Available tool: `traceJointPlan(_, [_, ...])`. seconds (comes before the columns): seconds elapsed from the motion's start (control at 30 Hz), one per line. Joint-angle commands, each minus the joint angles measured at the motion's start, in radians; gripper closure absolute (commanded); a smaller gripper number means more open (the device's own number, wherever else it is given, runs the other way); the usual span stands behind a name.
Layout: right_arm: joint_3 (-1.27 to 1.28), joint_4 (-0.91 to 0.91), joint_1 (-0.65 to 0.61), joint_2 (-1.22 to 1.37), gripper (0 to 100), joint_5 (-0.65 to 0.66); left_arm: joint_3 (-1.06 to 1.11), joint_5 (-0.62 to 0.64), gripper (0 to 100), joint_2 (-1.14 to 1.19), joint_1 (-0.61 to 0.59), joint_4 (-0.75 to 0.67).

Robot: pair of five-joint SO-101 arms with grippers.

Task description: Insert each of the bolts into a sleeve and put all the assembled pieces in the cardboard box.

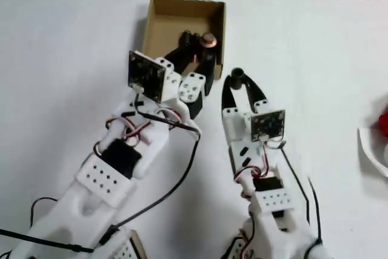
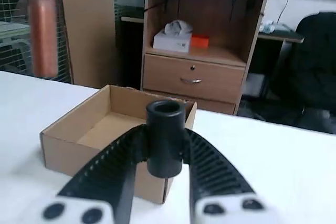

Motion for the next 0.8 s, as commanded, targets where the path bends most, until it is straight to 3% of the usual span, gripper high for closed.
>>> traceJointPlan(0.0, [-0.008,-0.237,-0.012,0.139,97.8,0.046,-0.001,-0.005,98,-0.049,0.009,-0.060])
traceJointPlan(0.17, [-0.006,-0.315,-0.025,0.197,97.8,0.046,-0.008,-0.006,98,-0.038,0.032,-0.068])
traceJointPlan(0.37, [-0.006,-0.311,-0.070,0.205,97.8,0.044,-0.028,-0.006,98,0.104,0.063,-0.212])
traceJointPlan(0.77, [-0.005,-0.309,-0.065,0.206,97.8,0.046,-0.081,-0.006,98,0.161,0.077,-0.207])
